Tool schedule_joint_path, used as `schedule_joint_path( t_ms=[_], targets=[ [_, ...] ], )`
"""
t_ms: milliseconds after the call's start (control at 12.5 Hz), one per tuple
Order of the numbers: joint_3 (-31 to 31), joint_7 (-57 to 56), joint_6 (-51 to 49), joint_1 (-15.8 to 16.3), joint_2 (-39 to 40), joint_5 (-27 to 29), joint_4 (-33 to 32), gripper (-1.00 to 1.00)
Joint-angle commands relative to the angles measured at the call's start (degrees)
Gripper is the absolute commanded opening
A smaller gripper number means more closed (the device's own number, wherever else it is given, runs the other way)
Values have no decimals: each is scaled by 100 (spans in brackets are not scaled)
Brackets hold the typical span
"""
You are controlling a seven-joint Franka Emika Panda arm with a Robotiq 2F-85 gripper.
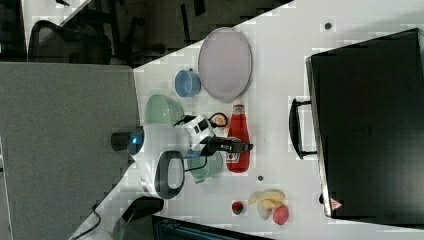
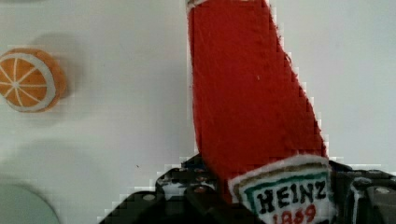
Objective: Pick ketchup from plate and place it on table.
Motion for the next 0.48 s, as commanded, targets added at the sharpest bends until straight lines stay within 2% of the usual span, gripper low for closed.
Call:
schedule_joint_path(
  t_ms=[80, 240, 320, 480],
  targets=[
    [-18, -122, 378, -50, 284, 38, 108, 43],
    [14, -121, 586, -49, 336, 38, 117, 86],
    [20, -118, 568, -48, 259, 38, 137, 100],
    [24, -93, 483, -45, -29, 38, 154, 100]
  ],
)
